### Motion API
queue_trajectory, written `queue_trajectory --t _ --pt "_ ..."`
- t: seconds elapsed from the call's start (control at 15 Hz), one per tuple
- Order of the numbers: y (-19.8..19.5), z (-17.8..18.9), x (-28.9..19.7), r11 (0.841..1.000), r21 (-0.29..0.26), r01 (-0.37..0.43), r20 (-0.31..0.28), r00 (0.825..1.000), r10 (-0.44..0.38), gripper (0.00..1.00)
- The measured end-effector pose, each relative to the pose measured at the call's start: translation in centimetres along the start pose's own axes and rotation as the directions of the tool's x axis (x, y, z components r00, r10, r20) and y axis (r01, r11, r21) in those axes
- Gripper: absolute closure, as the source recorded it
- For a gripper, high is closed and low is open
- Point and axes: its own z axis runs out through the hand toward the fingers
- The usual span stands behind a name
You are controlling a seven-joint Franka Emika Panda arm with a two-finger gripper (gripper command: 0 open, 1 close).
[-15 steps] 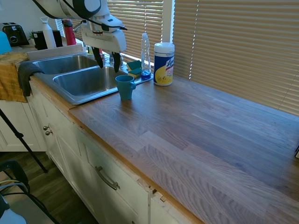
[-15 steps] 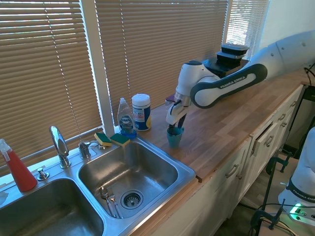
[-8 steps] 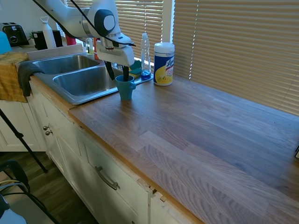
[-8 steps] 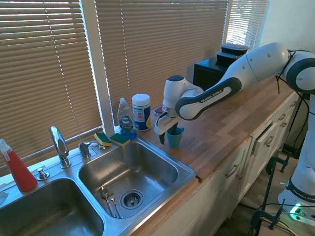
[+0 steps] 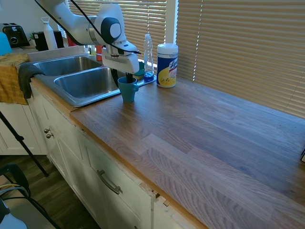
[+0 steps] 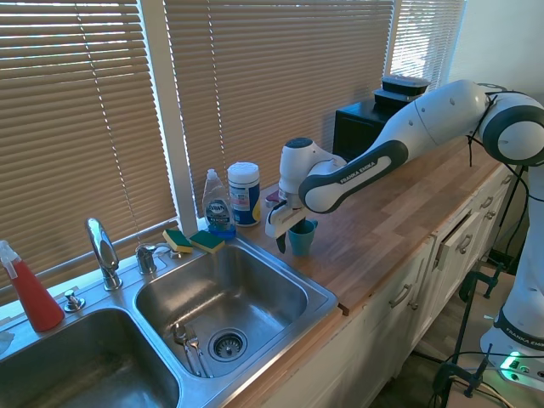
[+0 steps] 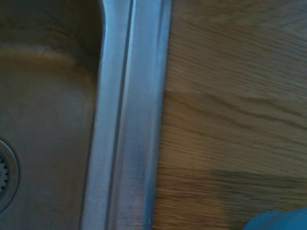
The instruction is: Put the mug in the sink
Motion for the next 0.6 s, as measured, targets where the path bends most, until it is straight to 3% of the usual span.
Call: queue_trajectory --t 0.6 --pt "0.3 0.53 -0.21 1.0 -0.011 -0.015 0.005 1.0 0.015 1.0"
